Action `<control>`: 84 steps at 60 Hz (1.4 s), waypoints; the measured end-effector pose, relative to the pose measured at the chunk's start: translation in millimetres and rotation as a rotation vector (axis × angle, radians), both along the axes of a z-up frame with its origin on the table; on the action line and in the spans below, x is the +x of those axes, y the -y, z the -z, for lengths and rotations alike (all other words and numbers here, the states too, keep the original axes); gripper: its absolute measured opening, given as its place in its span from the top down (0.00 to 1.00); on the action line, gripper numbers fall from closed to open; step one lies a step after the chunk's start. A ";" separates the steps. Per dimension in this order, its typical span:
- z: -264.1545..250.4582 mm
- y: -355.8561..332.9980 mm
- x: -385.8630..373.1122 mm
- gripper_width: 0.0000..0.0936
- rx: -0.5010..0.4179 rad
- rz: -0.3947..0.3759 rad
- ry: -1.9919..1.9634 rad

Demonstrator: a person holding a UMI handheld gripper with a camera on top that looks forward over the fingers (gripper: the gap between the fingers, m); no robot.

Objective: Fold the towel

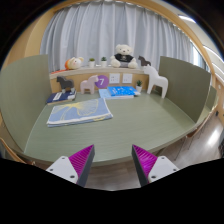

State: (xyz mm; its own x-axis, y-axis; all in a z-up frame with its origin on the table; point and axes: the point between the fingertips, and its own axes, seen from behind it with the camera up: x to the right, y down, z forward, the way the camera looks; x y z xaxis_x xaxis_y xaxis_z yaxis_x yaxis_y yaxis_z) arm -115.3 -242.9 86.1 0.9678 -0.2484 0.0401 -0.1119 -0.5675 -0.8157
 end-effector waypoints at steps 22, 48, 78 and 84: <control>37.2 -179.1 -208.2 0.19 -0.013 -0.269 -0.100; 97.4 -324.1 -282.4 0.39 -0.127 -0.360 0.012; 67.8 -331.3 -243.0 0.96 -0.125 -0.286 -0.053; 29.1 -334.1 -198.2 0.96 -0.087 -0.297 -0.020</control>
